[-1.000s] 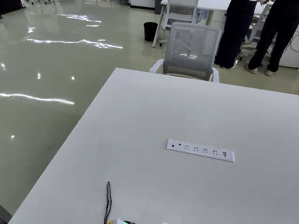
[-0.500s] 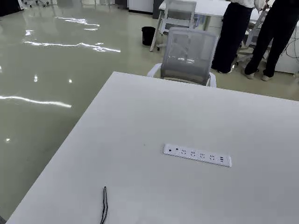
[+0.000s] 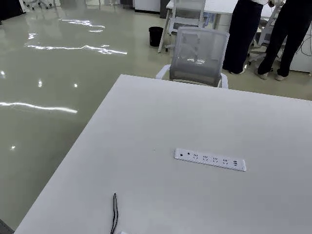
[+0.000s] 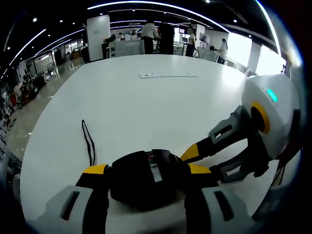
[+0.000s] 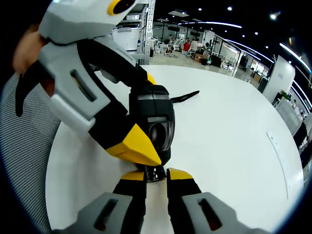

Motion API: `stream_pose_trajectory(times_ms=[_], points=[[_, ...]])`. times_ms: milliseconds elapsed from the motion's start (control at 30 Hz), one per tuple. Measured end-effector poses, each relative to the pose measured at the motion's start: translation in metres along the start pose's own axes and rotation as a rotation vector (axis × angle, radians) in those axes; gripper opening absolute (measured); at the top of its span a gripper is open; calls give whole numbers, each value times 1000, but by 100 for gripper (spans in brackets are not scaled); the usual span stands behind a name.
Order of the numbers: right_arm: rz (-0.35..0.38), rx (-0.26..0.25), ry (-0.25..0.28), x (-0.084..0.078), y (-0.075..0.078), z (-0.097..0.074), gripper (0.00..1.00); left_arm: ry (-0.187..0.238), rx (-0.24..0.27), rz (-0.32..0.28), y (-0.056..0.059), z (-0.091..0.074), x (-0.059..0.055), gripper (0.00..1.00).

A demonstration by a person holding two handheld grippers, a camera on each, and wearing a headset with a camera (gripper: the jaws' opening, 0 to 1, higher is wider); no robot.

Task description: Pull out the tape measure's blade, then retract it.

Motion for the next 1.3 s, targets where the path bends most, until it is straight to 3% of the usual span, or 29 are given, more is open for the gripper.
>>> stream_pose_trajectory(times_ms=[67, 133, 167, 233, 267, 333, 400, 533, 633, 733, 967, 1100, 1233, 1267, 1300], points=[[3, -1, 1, 0, 0, 0, 14, 13, -29, -16, -1, -2, 1, 60], [4, -1, 0, 0, 0, -1, 14, 54, -96, -32, 2, -4, 6, 63], [3, -1, -1, 1, -1, -1, 14, 74, -126, -22, 1, -6, 7, 67], [-3, -2, -1, 1, -1, -1, 14, 122, -123, 5, -7, -10, 12, 75], [-2, -3, -2, 2, -1, -2, 14, 164, -153, 0, -10, -14, 17, 77], [-2, -4, -2, 2, -1, -2, 15, 200, -218, -28, -9, -18, 21, 88], [-1, -4, -5, 2, -1, -2, 15, 198, -225, -1, -21, -19, 17, 98], [3, -13, -19, 1, 0, -2, 16, 208, -253, 13, -35, -16, 14, 99], [40, -50, -19, -2, 5, -5, 24, 199, -268, 44, -38, -16, 13, 99], [57, -64, -14, -4, 9, -8, 42, 211, -287, 35, -40, -15, 18, 99], [186, -137, 80, 0, 14, -26, 87, 242, -311, 51, -39, -15, 25, 99], [236, -170, 86, -8, 15, -40, 100, 257, -328, 63, -41, -18, 26, 99], [297, -236, 153, -12, 17, -62, 100, 273, -331, 33, -45, -23, 32, 99], [338, -237, 152, -18, 14, -69, 100, 279, -329, 32, -47, -25, 33, 99], [330, -249, 150, -21, 14, -76, 100, 285, -328, 34, -48, -26, 35, 99]])
Point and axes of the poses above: the centre of the closed fingertips' face, and the gripper's own axes: z roughly forward along the fingers, y roughly to its right, x roughly out of its top, the point moved 2 cm from there along -z, roughly backward along the fingers, and after that the axes turned 10 degrees about x, right-handed, at the moved point
